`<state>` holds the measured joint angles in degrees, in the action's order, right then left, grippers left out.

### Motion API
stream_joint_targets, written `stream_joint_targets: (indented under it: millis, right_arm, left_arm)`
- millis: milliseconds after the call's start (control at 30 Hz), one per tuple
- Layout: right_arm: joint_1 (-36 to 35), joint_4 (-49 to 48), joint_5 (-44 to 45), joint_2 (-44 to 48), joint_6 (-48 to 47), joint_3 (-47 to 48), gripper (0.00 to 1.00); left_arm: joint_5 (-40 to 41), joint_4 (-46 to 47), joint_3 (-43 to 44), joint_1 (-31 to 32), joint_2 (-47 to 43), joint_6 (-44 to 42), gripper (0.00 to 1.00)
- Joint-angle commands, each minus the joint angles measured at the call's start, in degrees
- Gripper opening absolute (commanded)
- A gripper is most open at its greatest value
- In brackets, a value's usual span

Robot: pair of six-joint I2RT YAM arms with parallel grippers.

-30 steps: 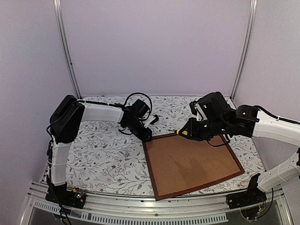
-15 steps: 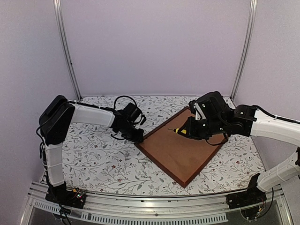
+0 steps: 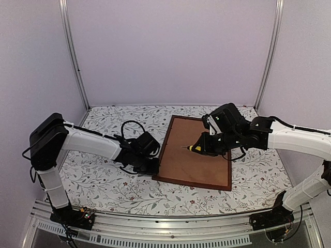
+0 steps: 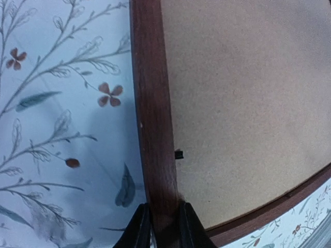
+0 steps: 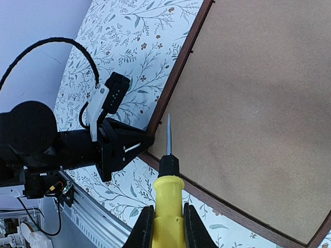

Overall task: Take the photo out of the frame
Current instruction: Rotate the photo frame at the center of the board.

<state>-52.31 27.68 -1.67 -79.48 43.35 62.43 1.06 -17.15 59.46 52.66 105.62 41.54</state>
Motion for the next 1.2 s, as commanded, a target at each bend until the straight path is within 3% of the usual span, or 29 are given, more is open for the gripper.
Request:
stream_joint_targets:
  millis: [0, 233, 433, 800, 1167]
  right_arm:
    - [0.6, -2.3, -2.1, -1.0, -1.7, -1.3, 0.00]
    - [1.1, -2.3, -3.2, -1.0, -2.2, -2.4, 0.00]
    - [1.2, -2.3, -4.0, -1.4, -1.7, -3.0, 0.00]
    - [1.7, -2.3, -7.1, -2.1, -1.9, -4.2, 0.00]
    - [1.9, -1.6, -7.6, -1.2, -1.1, -5.3, 0.00]
  left_arm:
    - [-2.6, -5.8, -2.9, 6.3, 1.3, 7.2, 0.21]
    - [-2.8, -6.6, -1.2, 11.6, 0.0, 9.0, 0.28]
    - [-0.5, -8.2, -0.1, 12.4, -2.9, 8.5, 0.47]
    - [-1.6, -4.8, 0.2, 5.9, -7.2, 3.9, 0.49]
    - [-3.7, -2.1, 10.7, -2.9, 4.7, -3.3, 0.46]
